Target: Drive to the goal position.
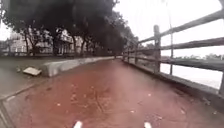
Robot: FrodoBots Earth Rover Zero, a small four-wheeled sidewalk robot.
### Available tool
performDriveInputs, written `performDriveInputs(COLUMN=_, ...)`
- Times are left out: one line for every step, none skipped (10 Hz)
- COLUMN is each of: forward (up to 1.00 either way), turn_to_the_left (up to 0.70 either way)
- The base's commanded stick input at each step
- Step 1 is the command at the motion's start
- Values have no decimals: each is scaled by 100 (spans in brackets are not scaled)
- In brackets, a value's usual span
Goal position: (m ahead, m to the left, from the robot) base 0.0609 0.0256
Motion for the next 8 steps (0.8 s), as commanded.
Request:
performDriveInputs(forward=50, turn_to_the_left=50)
performDriveInputs(forward=50, turn_to_the_left=50)
performDriveInputs(forward=50, turn_to_the_left=50)
performDriveInputs(forward=50, turn_to_the_left=49)
performDriveInputs(forward=50, turn_to_the_left=35)
performDriveInputs(forward=50, turn_to_the_left=21)
performDriveInputs(forward=50, turn_to_the_left=8)
performDriveInputs(forward=16, turn_to_the_left=0)
